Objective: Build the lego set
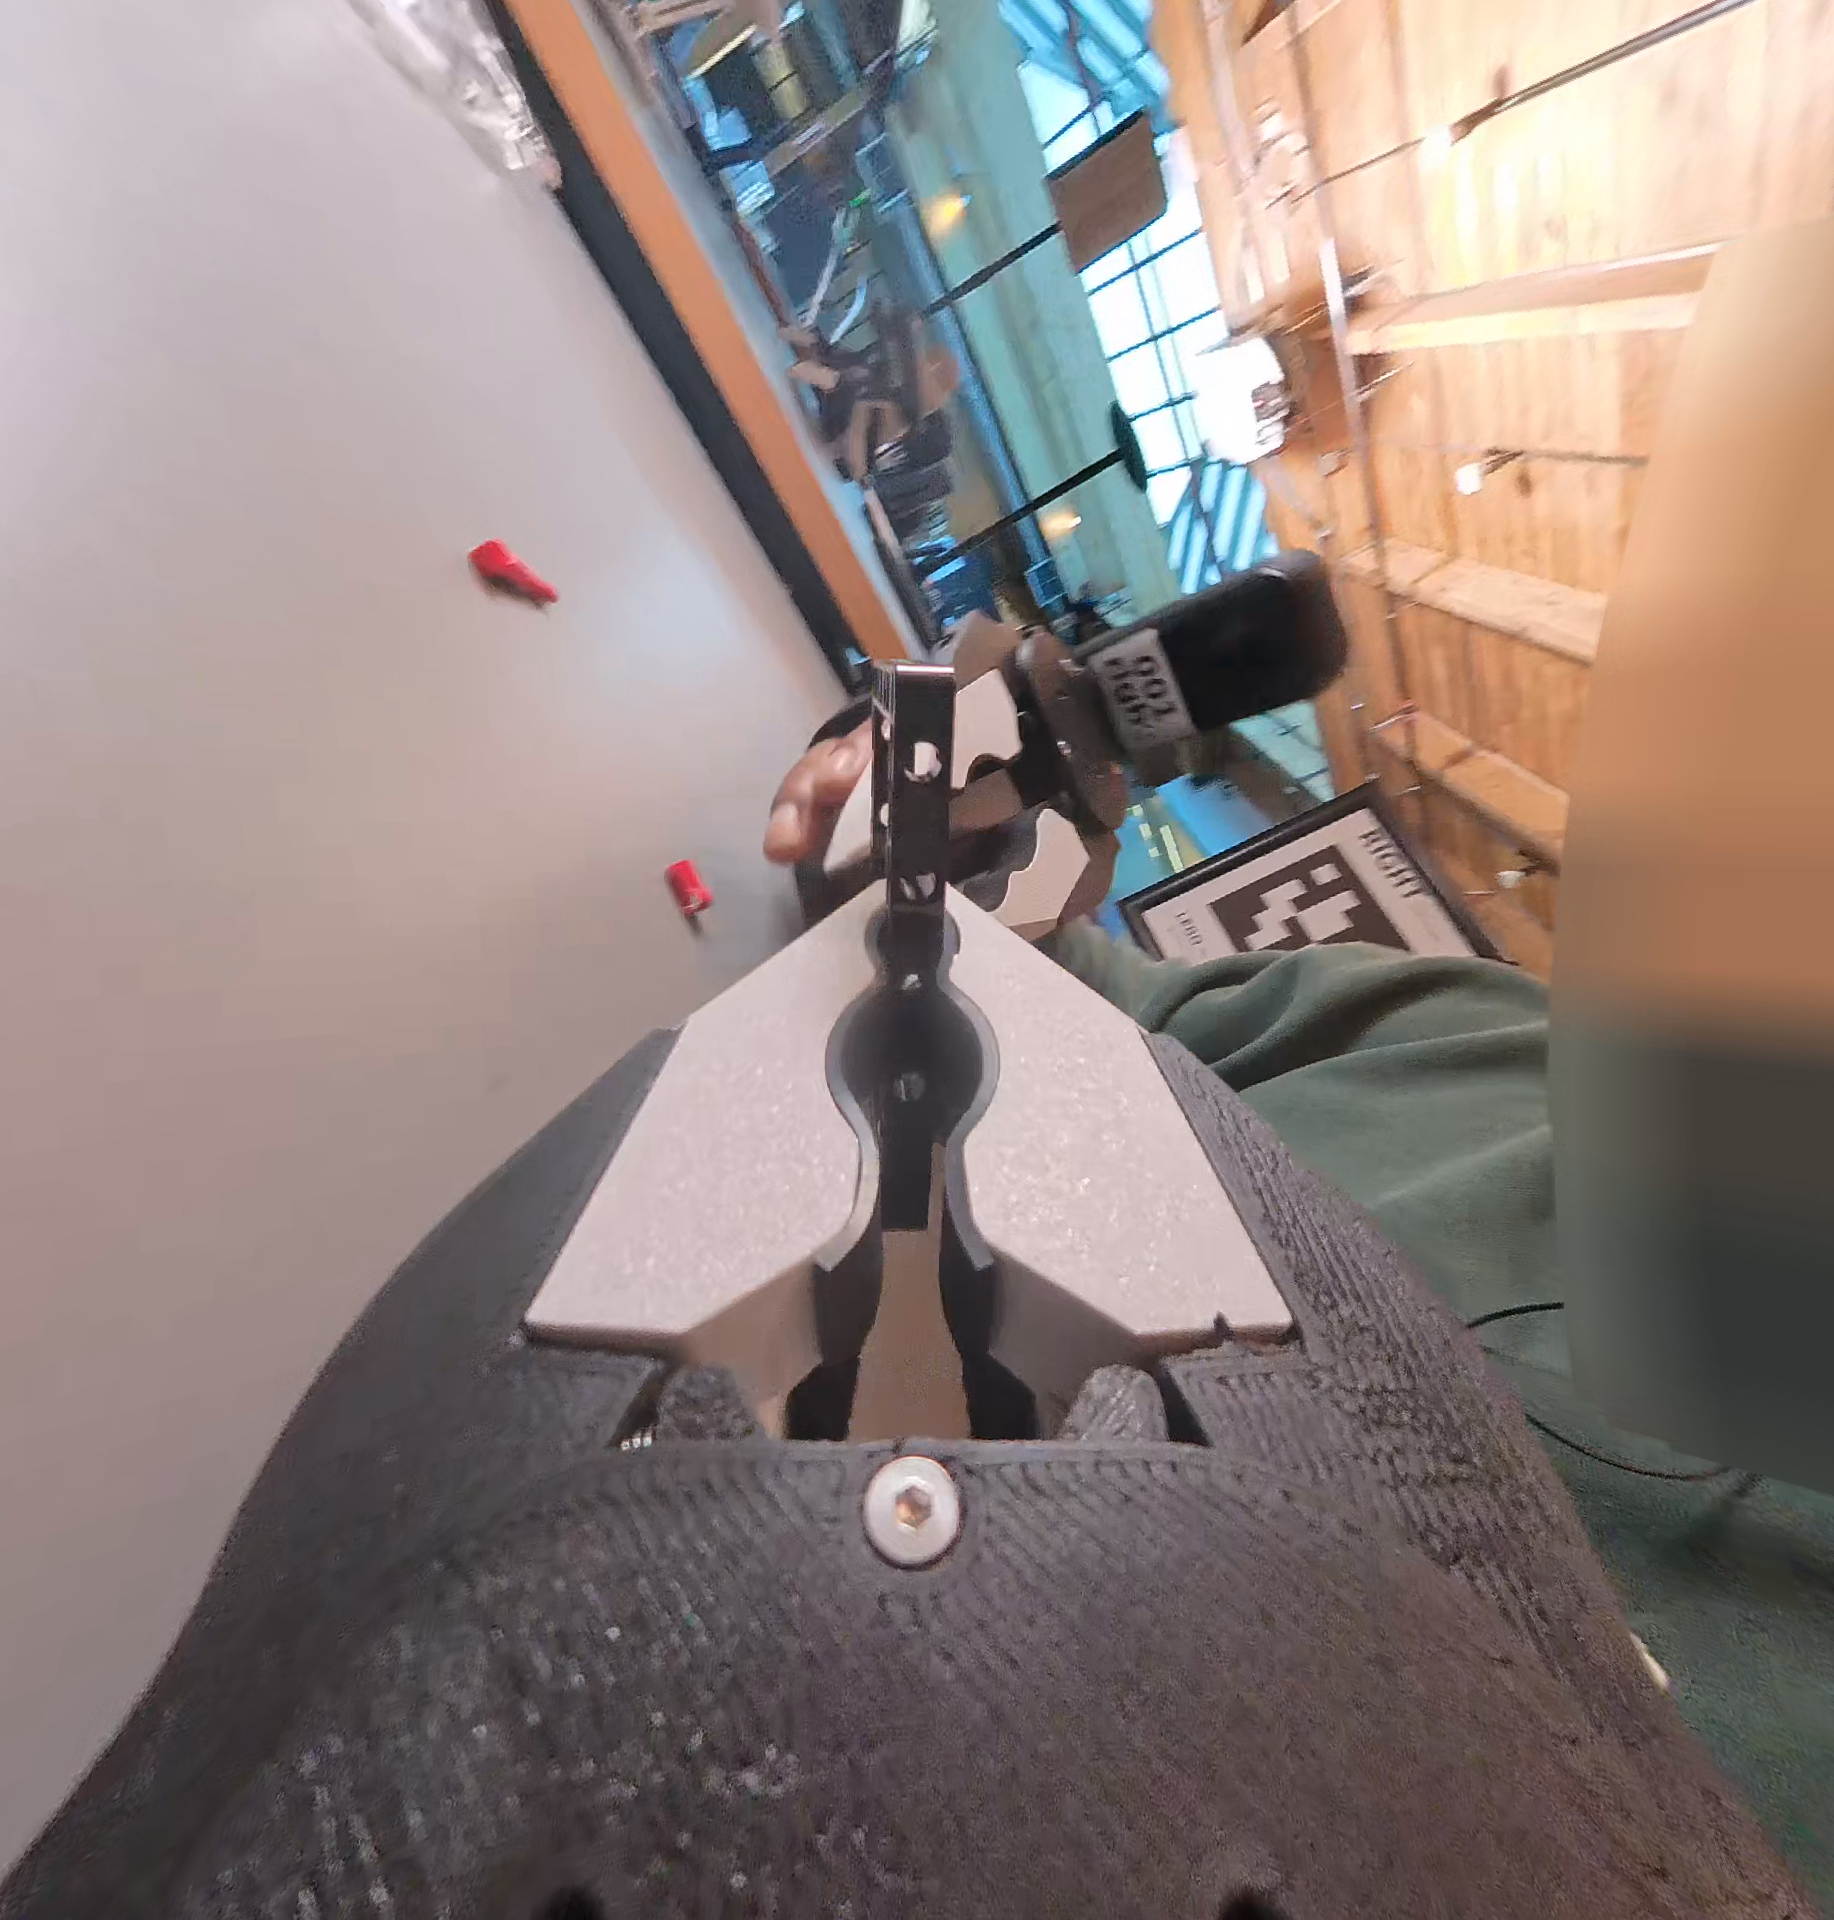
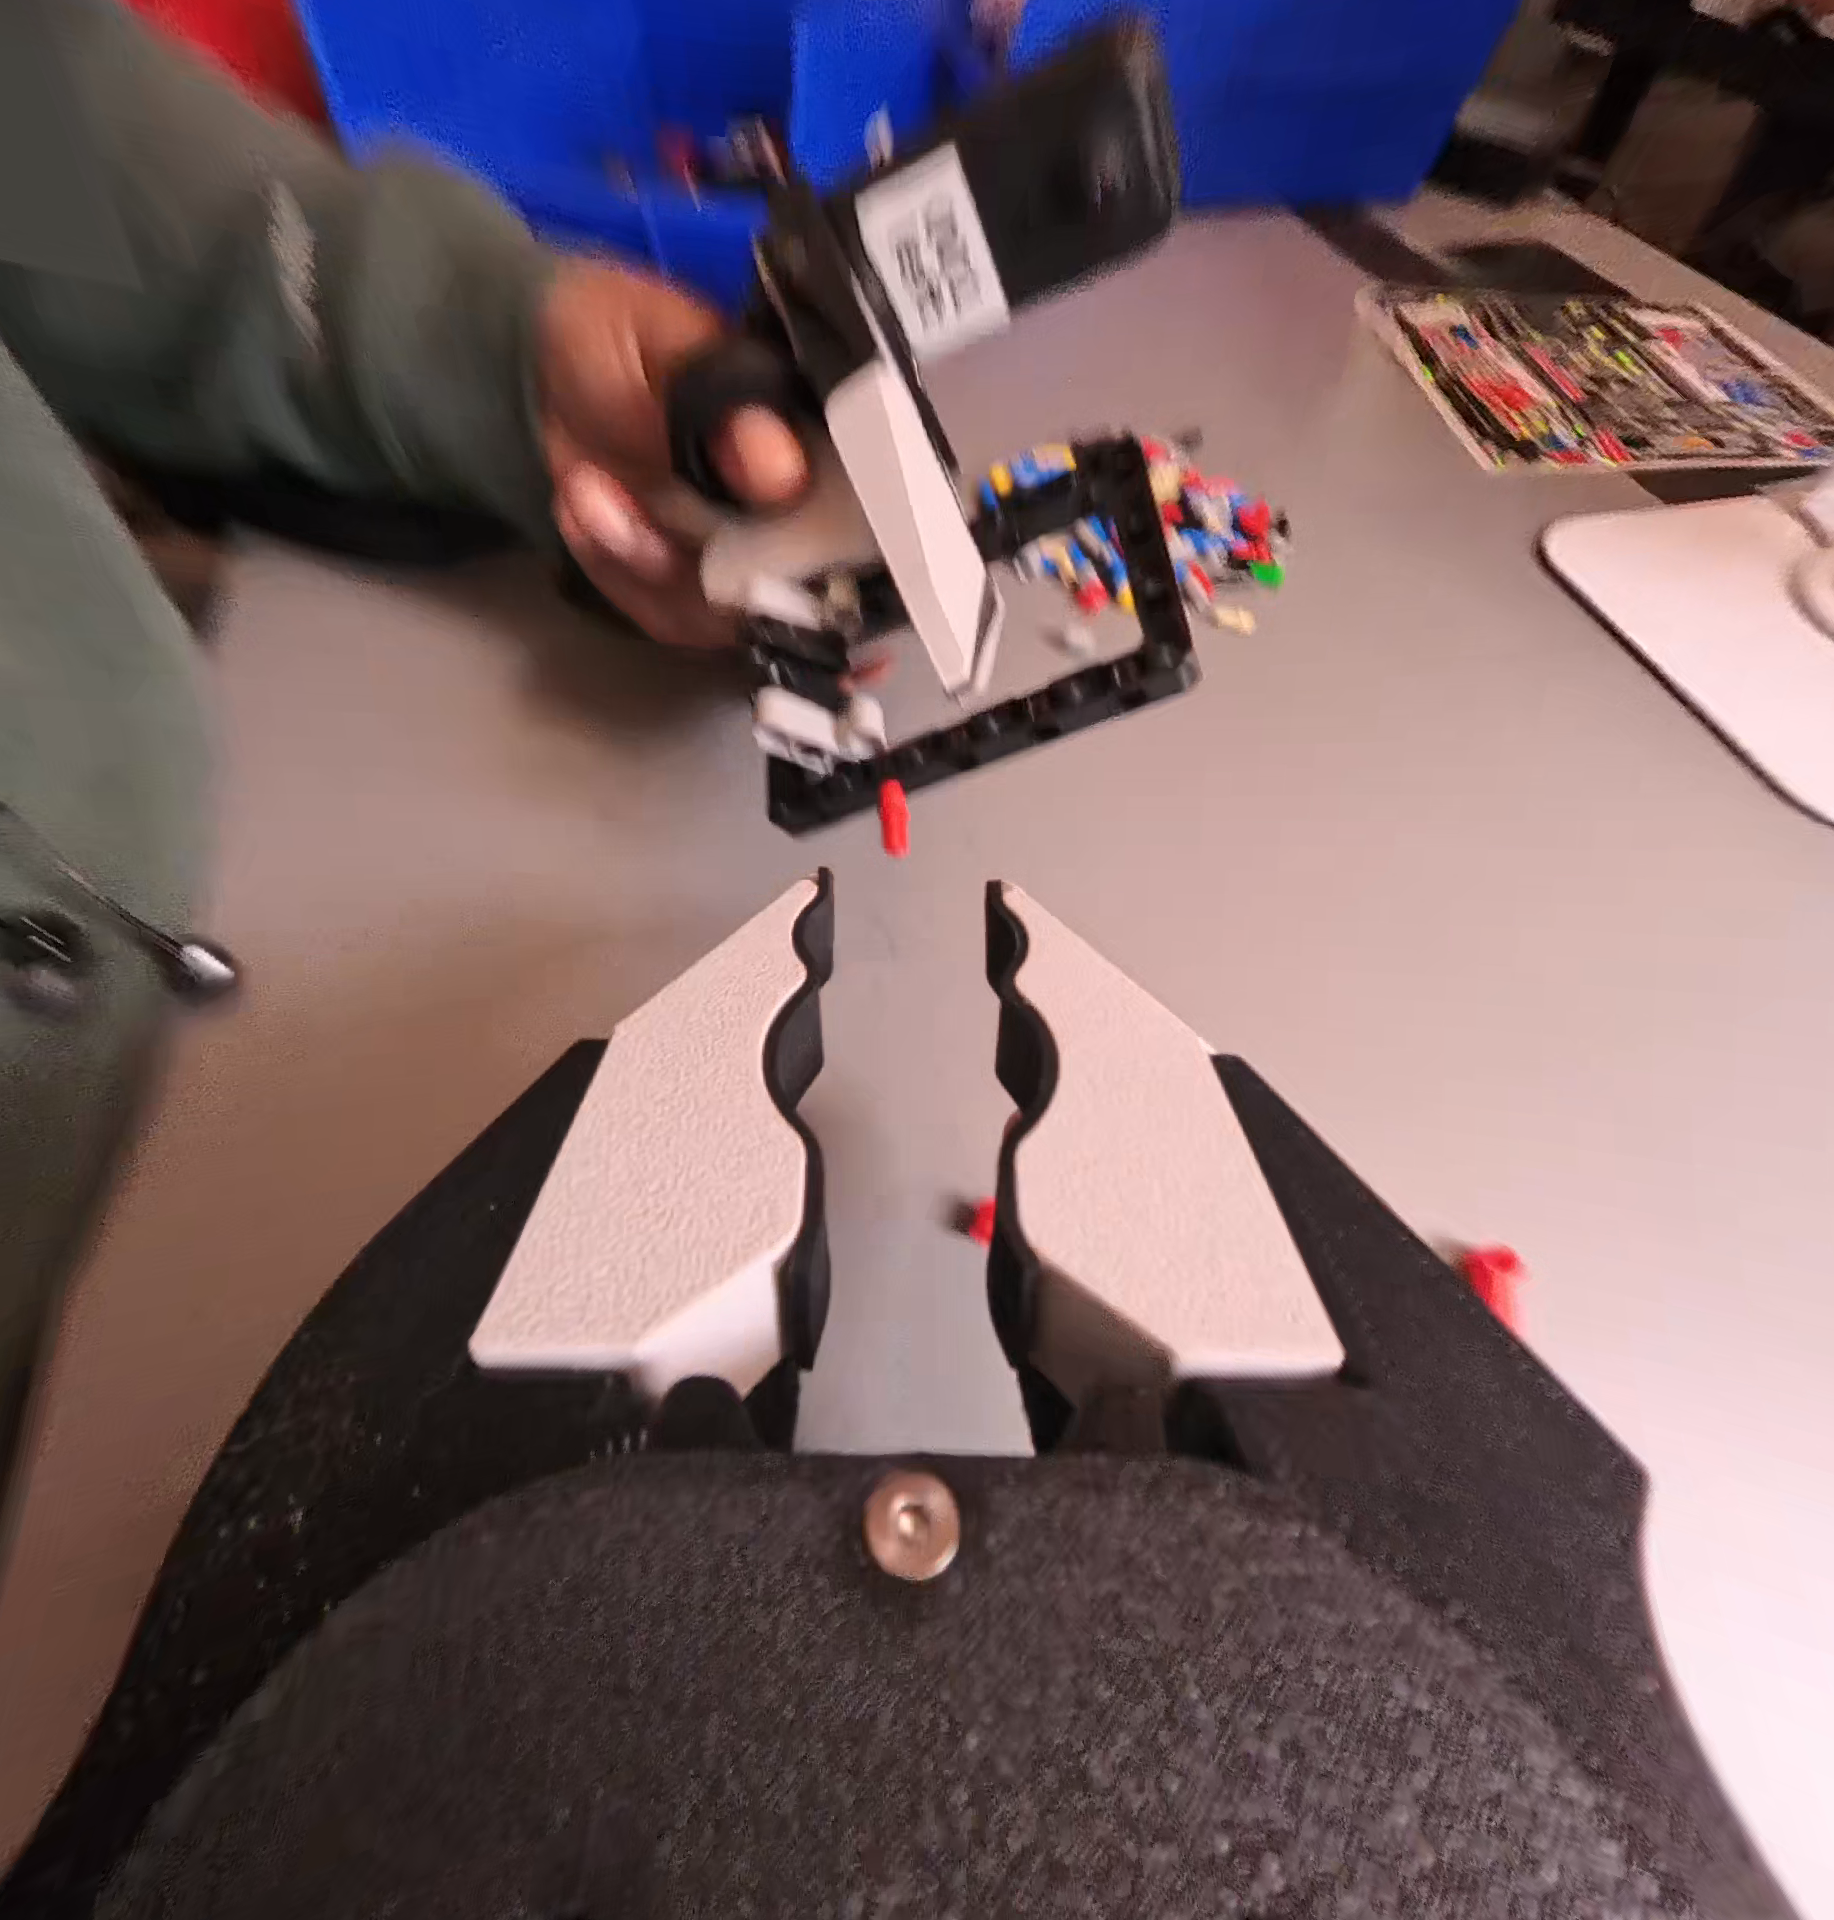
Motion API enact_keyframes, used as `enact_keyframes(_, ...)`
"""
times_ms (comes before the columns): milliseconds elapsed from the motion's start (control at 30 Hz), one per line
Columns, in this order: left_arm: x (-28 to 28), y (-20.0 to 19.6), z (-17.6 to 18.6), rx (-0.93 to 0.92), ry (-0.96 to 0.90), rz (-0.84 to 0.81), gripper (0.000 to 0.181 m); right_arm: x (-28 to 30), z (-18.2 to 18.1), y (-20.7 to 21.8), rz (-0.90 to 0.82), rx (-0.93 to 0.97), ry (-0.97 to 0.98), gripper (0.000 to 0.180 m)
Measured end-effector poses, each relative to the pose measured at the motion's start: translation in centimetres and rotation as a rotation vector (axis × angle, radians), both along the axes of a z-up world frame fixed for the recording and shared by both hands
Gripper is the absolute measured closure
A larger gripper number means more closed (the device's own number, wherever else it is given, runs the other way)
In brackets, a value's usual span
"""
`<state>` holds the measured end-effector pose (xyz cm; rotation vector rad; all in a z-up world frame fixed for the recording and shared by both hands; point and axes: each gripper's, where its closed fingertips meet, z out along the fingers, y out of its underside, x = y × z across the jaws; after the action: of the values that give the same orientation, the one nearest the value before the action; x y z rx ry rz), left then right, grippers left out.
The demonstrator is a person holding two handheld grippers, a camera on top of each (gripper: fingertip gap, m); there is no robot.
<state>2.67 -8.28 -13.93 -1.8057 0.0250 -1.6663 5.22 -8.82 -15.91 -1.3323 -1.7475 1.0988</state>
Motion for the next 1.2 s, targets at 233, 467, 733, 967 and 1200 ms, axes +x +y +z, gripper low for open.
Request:
enact_keyframes(233, 0.2, -0.4, 2.4, 0.078, -0.093, 0.003, 0.181, -1.1, 2.9, -0.9, 0.022, -0.198, 0.138, 0.179)
enact_keyframes(467, 0.0, -0.6, 3.5, 0.122, -0.122, 0.019, 0.181, -1.3, 3.4, -1.3, 0.023, -0.240, 0.176, 0.172)
enact_keyframes(733, 0.2, -0.8, 4.0, 0.156, -0.123, 0.018, 0.181, -1.4, 3.8, -1.5, 0.032, -0.217, 0.195, 0.177)
enact_keyframes(967, 0.6, -1.3, 3.9, 0.191, -0.065, -0.004, 0.181, -0.8, 4.2, -1.5, 0.042, -0.211, 0.220, 0.177)
enact_keyframes(1200, 1.2, -1.6, 3.4, 0.190, -0.022, -0.045, 0.181, -0.1, 3.9, -1.7, 0.079, 0.001, 0.238, 0.177)
